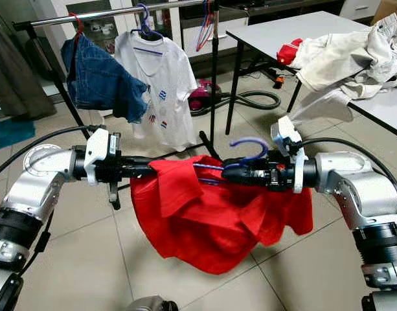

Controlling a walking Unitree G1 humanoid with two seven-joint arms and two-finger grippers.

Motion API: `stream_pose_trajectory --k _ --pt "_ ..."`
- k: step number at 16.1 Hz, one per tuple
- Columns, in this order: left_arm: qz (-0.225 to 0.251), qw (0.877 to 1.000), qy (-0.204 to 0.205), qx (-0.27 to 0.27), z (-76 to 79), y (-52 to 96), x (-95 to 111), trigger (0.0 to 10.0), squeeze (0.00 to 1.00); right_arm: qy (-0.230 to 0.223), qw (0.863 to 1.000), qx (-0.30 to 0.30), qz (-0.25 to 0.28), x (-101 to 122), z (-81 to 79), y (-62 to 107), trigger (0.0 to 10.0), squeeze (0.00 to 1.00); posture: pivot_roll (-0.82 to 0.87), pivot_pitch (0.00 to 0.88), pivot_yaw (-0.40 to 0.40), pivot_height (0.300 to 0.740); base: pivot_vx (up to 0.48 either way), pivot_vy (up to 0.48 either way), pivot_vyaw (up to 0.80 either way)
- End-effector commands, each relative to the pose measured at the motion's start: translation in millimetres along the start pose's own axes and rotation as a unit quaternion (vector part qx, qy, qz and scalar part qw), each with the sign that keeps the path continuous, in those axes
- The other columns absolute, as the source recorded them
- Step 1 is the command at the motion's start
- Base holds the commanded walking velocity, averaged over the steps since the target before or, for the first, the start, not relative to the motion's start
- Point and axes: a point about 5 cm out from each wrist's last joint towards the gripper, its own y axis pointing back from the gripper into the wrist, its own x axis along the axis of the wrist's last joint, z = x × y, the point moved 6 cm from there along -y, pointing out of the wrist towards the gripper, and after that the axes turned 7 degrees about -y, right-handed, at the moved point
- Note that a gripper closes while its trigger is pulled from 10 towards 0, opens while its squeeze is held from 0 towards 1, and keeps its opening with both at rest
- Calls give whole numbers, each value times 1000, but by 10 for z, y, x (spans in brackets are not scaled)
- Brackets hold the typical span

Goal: Hang hanger

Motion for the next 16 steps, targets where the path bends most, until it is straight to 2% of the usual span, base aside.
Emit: stream_pose_trajectory --k 1,3,4,5,9,11,13,14,15,16 --pt "16 999 -5 51 -210 107 101 0 0 21 1000 19 2 107 -73 2 0 0 -33 0 84 740 0 0 0" --pt "12 998 3 60 -221 106 67 0 0 20 1000 18 9 117 -83 8 0 0 -31 0 84 740 0 0 0" --pt "8 998 8 67 -227 104 36 10000 0 18 1000 18 14 119 -93 3 0 0 -31 0 86 740 0 0 0" --pt "10 998 17 67 -223 110 18 10000 1000 17 1000 17 15 111 -102 -8 0 0 -32 0 88 740 0 0 0" --pt "31 997 39 55 -185 126 70 10000 1000 4 1000 -21 18 45 -53 -3 0 0 -28 0 97 740 0 0 0" --pt "27 998 39 43 -142 122 68 10000 1000 -1 999 -39 21 -22 -26 15 0 0 -26 0 100 740 0 0 0" --pt "30 998 39 44 -132 101 72 10000 1000 -6 998 -52 24 -94 -31 13 0 0 -25 0 107 740 0 0 0" --pt "30 997 29 65 -171 104 74 10000 1000 -4 997 -73 23 -135 -1 24 0 0 -29 0 115 740 0 0 0" --pt "32 995 30 90 -221 129 79 10000 729 -2 995 -102 14 -196 52 47 0 0 -31 0 118 740 0 0 0" --pt "31 994 32 99 -238 137 77 10000 714 -1 994 -113 11 -221 73 56 0 0 -31 0 117 740 0 0 0"
